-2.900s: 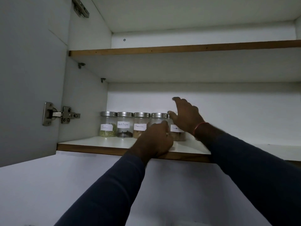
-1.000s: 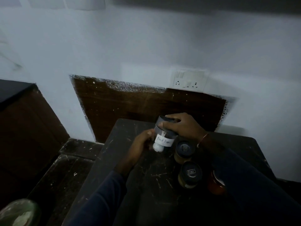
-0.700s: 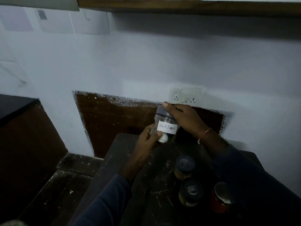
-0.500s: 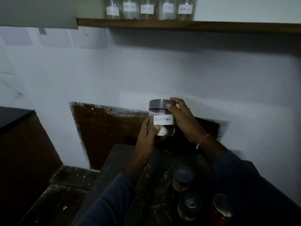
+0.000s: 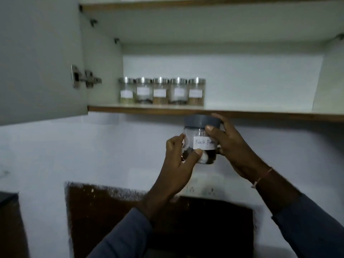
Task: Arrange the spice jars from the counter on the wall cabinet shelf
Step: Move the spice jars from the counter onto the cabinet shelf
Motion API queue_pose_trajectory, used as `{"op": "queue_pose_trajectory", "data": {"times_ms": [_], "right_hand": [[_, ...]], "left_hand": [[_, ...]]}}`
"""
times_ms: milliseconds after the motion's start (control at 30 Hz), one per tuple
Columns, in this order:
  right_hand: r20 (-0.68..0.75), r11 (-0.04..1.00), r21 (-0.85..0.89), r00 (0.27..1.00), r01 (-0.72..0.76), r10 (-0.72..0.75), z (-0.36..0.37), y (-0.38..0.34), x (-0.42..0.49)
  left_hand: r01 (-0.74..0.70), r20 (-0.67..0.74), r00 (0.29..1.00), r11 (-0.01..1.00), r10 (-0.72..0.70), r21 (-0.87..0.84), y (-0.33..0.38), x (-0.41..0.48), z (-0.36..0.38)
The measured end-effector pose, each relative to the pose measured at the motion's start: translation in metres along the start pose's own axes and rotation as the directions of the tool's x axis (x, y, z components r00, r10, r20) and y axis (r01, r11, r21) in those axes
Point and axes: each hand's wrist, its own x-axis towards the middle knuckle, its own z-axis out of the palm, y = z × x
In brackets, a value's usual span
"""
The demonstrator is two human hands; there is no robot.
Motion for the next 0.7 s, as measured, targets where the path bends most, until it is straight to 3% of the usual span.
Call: {"op": "queue_pose_trajectory", "data": {"times_ms": [200, 300, 367, 467, 600, 667, 700], "right_hand": [[-0.112, 0.983, -0.099, 0.98, 0.156, -0.166, -0.039, -0.057, 0.089], [-0.146, 0.963, -0.219, 0.971, 0.154, -0.189, -0.063, -0.06, 0.138], [-0.148, 0.955, -0.282, 0.979, 0.094, -0.14, -0.079, -0.053, 0.164], [-0.095, 0.918, -0.396, 0.995, -0.012, -0.028, -0.095, -0.037, 0.193], [-0.038, 0.856, -0.5, 0.991, -0.129, 0.127, -0.103, -0.022, 0.229], [-0.054, 0.811, -0.557, 0.982, -0.179, 0.179, -0.105, -0.019, 0.245], [-0.067, 0.774, -0.603, 0.979, -0.193, 0.192, -0.104, -0.02, 0.252]], "left_hand": [[-0.297, 0.137, 0.953, 0.929, 0.272, 0.222, 0.054, 0.126, -0.003], [-0.295, 0.12, 0.955, 0.833, 0.271, 0.468, 0.056, 0.174, 0.001], [-0.217, 0.211, 0.972, 0.74, 0.104, 0.637, 0.048, 0.196, 0.005], [-0.219, 0.42, 0.868, 0.554, -0.266, 0.803, 0.039, 0.211, 0.016], [-0.24, 0.459, 0.783, 0.477, -0.419, 0.845, 0.032, 0.228, 0.019], [-0.251, 0.497, 0.758, 0.514, -0.423, 0.82, 0.026, 0.234, 0.018], [-0.19, 0.481, 0.761, 0.561, -0.434, 0.806, 0.024, 0.236, 0.019]]}}
